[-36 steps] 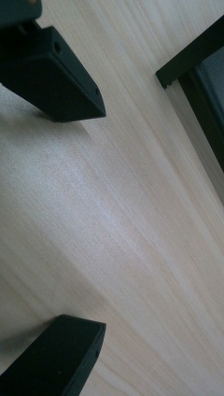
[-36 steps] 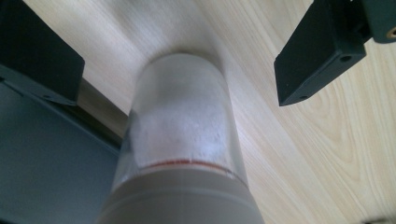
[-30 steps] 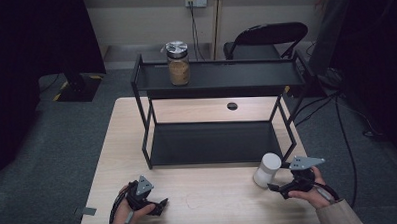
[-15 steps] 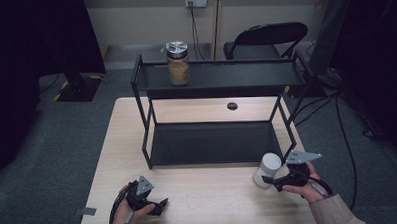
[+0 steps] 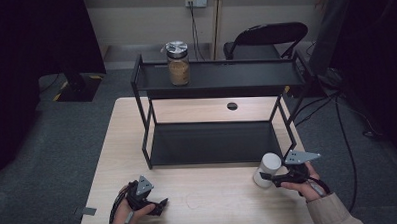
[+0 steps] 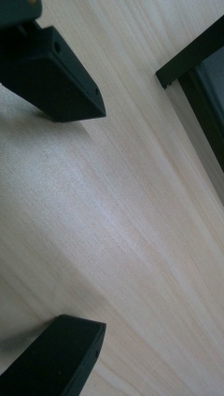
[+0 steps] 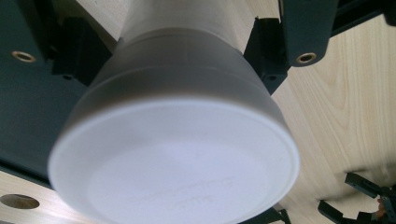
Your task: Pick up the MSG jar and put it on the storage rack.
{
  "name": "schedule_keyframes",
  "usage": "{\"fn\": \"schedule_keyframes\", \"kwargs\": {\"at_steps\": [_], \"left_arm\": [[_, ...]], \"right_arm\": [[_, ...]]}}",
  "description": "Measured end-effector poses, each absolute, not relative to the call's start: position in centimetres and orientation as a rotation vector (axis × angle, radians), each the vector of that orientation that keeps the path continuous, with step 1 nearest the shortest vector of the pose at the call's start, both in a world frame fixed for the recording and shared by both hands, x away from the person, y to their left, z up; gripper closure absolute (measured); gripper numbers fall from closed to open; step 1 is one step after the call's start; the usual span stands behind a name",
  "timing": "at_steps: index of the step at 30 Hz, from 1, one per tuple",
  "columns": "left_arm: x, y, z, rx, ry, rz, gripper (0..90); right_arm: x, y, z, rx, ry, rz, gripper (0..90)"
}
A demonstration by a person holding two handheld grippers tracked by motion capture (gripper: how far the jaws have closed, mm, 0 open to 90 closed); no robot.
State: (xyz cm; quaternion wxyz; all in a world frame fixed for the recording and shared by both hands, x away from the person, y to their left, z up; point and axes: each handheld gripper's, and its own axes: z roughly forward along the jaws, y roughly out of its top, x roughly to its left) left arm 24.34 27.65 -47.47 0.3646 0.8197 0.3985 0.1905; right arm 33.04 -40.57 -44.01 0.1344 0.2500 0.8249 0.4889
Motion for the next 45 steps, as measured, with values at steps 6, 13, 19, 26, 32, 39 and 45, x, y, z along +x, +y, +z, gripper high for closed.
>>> {"fn": "schedule_keyframes", "kwargs": {"at_steps": [6,13,19,26,32,39,45], "left_arm": [[24.3,27.7,-47.5,2.109,1.025,0.49,0.0],[24.3,27.6,-47.5,2.109,1.025,0.49,0.0],[24.3,27.7,-47.5,2.109,1.025,0.49,0.0],[24.3,27.6,-47.5,2.109,1.025,0.49,0.0],[24.3,27.6,-47.5,2.109,1.025,0.49,0.0],[24.3,27.7,-47.5,2.109,1.025,0.49,0.0],[24.3,27.7,-47.5,2.109,1.025,0.49,0.0]], "right_arm": [[32.9,-40.4,-44.0,0.707,2.39,1.413,33.0],[32.8,-39.6,-43.0,0.686,2.412,1.365,33.8],[32.7,-39.3,-42.7,0.694,2.416,1.383,34.0],[32.6,-38.7,-41.0,0.643,2.425,1.386,34.0],[33.0,-38.1,-39.4,0.615,2.457,1.378,34.1],[33.7,-37.6,-37.0,0.605,2.489,1.382,34.1],[34.3,-37.2,-34.3,0.598,2.494,1.395,34.1]]}}
